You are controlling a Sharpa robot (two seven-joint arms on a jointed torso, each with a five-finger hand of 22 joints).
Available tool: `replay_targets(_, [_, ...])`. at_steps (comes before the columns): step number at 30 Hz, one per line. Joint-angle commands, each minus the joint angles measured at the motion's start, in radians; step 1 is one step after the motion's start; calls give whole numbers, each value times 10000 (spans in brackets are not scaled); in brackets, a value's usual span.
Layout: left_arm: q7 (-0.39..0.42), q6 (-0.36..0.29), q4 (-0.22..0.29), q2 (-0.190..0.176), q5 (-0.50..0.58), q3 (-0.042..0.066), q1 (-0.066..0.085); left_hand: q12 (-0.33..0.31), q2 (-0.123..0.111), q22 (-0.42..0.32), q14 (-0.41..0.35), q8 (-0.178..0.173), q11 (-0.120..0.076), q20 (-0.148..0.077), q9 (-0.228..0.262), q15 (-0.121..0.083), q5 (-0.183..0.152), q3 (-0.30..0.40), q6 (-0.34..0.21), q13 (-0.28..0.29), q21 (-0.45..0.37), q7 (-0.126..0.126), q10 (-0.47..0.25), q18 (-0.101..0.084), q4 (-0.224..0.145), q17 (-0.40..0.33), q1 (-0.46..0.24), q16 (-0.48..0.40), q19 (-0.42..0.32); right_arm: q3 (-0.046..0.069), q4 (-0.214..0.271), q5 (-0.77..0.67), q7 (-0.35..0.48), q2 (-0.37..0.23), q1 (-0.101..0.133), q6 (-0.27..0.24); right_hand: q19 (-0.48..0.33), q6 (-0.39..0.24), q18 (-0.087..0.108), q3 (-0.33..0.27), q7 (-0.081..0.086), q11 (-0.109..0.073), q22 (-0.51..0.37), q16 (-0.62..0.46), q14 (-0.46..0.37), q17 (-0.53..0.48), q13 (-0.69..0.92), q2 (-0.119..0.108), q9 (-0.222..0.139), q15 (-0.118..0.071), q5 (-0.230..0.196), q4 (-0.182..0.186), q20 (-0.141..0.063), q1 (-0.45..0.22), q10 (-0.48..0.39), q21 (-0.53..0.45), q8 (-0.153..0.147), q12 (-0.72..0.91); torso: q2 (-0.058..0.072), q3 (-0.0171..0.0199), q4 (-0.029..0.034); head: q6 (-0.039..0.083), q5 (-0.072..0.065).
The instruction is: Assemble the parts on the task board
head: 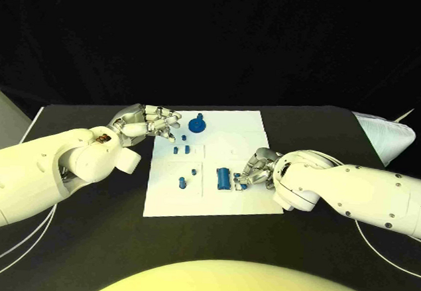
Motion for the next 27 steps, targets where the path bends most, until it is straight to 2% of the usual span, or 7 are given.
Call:
replay_targets(1, [6,209,37,3,14,5,-8,61,-4,17,19,65,25,17,12,-10,18,-16,-49,16,38,-2,-85,23,22,-17,77,54,-59,-5,-16,-30,-35,30,-13,297,422,90,-158,63,4,-56,1233,43,1044,2633,2009,18,26,-72,-44,34,-37,-245,548,31,49,69,-1,-6,-3,2,3])
replay_targets(6, [-9,224,46,-10,12,5,-8,59,-3,33,6,83,37,22,17,-1,16,-23,-57,18,50,4,-145,21,45,-25,56,52,-80,-5,-67,-26,-28,70,-10,342,446,131,-170,188,-34,-83,1276,43,1044,2633,2094,257,61,-93,84,17,-52,-779,616,110,113,195,1,-2,2,2,-6])
replay_targets(14, [-17,227,48,-9,7,4,-7,56,0,42,-1,92,43,26,20,5,17,-25,-65,18,56,7,-183,20,55,-30,51,51,-94,-4,-113,-15,0,150,-6,335,444,130,-166,236,-34,-88,1275,43,1044,2633,2107,271,73,-101,64,10,-59,-873,625,82,130,212,1,0,-5,2,1])
replay_targets(21, [-18,223,40,-4,0,4,-7,55,2,46,-4,96,45,27,21,6,18,-24,-67,18,58,8,-196,20,58,-32,50,50,-99,-4,-115,35,100,171,-4,373,442,116,-164,206,-24,-79,1277,43,1044,2633,2102,178,88,-96,-17,13,-60,-1109,620,54,150,200,-2,3,-4,2,1])
replay_targets(27, [-20,226,30,9,-6,4,-7,54,5,48,-6,99,46,28,21,7,19,-22,-69,18,60,8,-205,20,58,-34,52,50,-103,-5,-72,86,181,156,-4,582,442,68,-163,456,-66,-114,1292,43,1044,2633,2098,107,118,-121,61,-286,-77,-815,613,48,182,186,-2,4,-13,2,-1])
